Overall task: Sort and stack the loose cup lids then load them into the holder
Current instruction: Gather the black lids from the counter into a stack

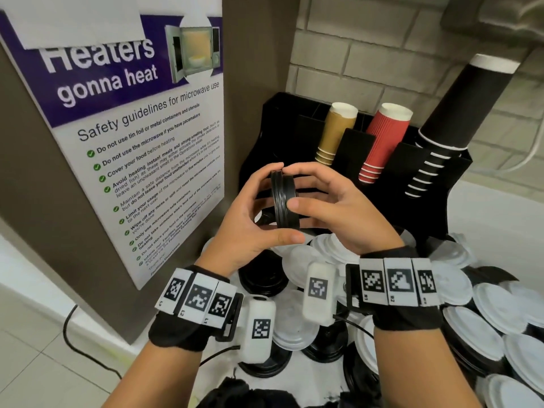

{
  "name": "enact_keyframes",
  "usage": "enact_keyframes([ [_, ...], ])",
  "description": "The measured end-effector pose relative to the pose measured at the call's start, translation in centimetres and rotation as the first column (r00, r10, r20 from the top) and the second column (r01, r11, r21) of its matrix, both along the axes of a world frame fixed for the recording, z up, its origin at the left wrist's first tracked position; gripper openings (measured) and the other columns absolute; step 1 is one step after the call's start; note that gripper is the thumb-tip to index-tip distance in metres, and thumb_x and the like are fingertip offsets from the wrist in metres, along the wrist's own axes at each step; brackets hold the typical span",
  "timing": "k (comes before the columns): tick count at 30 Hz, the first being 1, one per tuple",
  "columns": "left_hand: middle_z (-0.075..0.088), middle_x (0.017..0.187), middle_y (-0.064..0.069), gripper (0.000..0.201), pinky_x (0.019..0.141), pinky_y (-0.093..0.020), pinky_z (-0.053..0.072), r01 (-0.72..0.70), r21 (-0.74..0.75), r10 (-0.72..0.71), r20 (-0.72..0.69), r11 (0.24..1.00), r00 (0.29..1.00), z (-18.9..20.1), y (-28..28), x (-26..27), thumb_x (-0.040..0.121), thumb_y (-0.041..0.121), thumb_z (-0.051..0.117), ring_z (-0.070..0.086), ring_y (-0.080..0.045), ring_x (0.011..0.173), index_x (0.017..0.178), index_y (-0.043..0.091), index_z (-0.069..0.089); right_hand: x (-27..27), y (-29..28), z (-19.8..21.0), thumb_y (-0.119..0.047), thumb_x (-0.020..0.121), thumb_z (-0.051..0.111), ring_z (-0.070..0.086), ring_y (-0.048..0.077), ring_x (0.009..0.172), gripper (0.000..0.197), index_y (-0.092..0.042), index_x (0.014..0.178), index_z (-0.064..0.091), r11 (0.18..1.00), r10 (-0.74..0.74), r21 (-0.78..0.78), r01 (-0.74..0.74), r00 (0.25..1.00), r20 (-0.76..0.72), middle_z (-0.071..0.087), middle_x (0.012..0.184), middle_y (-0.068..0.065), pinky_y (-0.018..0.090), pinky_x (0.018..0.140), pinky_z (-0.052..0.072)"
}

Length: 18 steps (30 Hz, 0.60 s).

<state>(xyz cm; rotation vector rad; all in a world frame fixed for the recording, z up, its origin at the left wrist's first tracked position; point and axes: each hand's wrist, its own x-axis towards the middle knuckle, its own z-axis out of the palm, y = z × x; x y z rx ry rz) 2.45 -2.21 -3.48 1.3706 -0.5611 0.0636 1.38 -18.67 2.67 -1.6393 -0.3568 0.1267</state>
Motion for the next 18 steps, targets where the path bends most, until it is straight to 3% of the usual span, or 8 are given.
enact_keyframes([
  [3, 0.053, 0.131, 0.015, 0.097, 0.089, -0.025, 0.05, -0.007, 0.026, 0.008, -0.007, 1.0, 1.0, 0.0, 0.0, -0.1, 0.049, 0.052, 0.091, 0.056, -0.008, 0.12, 0.134, 0.038, 0.046, 0.0, -0.1, -0.3, -0.026, 0.071, 0.077, 0.067, 0.025, 0.101, 0.05, -0.025, 0.118, 0.062, 1.0, 0.015, -0.014, -0.015, 1.0, 0.008, 0.063, 0.116, 0.009, 0.034, 0.074, 0.057],
  [6, 0.054, 0.13, 0.011, 0.091, 0.097, -0.029, 0.047, -0.078, 0.057, 0.077, 0.008, 0.995, 0.997, 0.4, 0.4, 0.0, 0.054, 0.041, 0.089, 0.056, -0.009, 0.12, 0.134, 0.034, 0.046, 0.7, -0.7, -0.3, -0.046, 0.072, 0.072, 0.066, 0.018, 0.103, 0.044, -0.037, 0.114, 0.061, 0.996, -0.068, -0.053, 0.068, 0.998, -0.008, 0.064, 0.115, 0.002, 0.033, 0.08, 0.058],
  [9, 0.052, 0.13, 0.003, 0.083, 0.102, -0.036, 0.046, -0.161, 0.047, 0.16, 0.033, 0.986, 0.987, 1.9, 1.2, 0.6, 0.058, 0.036, 0.083, 0.054, -0.016, 0.121, 0.131, 0.036, 0.045, 2.7, -0.9, 0.0, -0.035, 0.092, 0.06, 0.064, 0.015, 0.098, 0.018, -0.025, 0.106, 0.065, 0.911, -0.171, -0.358, 0.205, 0.977, 0.123, 0.066, 0.106, -0.002, 0.024, 0.081, 0.053],
  [11, 0.049, 0.129, 0.001, 0.082, 0.099, -0.031, 0.047, -0.184, 0.041, 0.181, 0.08, 0.982, 0.98, 3.1, 1.6, 0.9, 0.06, 0.034, 0.081, 0.052, -0.015, 0.118, 0.132, 0.034, 0.041, 3.9, 0.0, -0.2, -0.026, 0.092, 0.061, 0.062, 0.013, 0.098, 0.02, -0.016, 0.109, 0.067, 0.74, 0.048, -0.667, 0.082, 0.984, 0.174, 0.067, 0.105, -0.003, 0.023, 0.086, 0.05],
  [13, 0.048, 0.126, 0.005, 0.078, 0.093, -0.023, 0.045, -0.176, 0.044, 0.169, 0.128, 0.983, 0.977, 4.2, 1.9, 1.1, 0.064, 0.032, 0.079, 0.052, -0.009, 0.114, 0.131, 0.03, 0.039, 4.5, 1.9, -1.2, -0.033, 0.088, 0.066, 0.058, 0.014, 0.106, 0.037, -0.014, 0.119, 0.064, 0.446, 0.304, -0.89, -0.093, 0.951, 0.052, 0.065, 0.115, -0.001, 0.026, 0.094, 0.046],
  [15, 0.048, 0.124, 0.01, 0.075, 0.094, -0.023, 0.045, -0.167, 0.067, 0.155, 0.154, 0.984, 0.976, 4.9, 2.0, 1.1, 0.065, 0.032, 0.079, 0.051, -0.007, 0.115, 0.13, 0.03, 0.04, 4.5, 4.0, -2.5, -0.049, 0.082, 0.068, 0.047, 0.019, 0.112, 0.056, -0.017, 0.126, 0.057, 0.153, 0.427, -0.977, -0.151, 0.901, -0.072, 0.059, 0.118, 0.0, 0.033, 0.093, 0.042],
  [18, 0.048, 0.126, 0.008, 0.075, 0.1, -0.028, 0.044, -0.173, 0.108, 0.154, 0.171, 0.979, 0.973, 5.5, 2.2, 1.1, 0.065, 0.035, 0.08, 0.05, -0.013, 0.119, 0.13, 0.032, 0.041, 4.7, 6.0, -4.8, -0.056, 0.068, 0.076, 0.036, 0.022, 0.111, 0.073, -0.019, 0.124, 0.049, -0.086, 0.48, -0.987, -0.137, 0.862, -0.162, 0.051, 0.109, -0.001, 0.037, 0.086, 0.032],
])
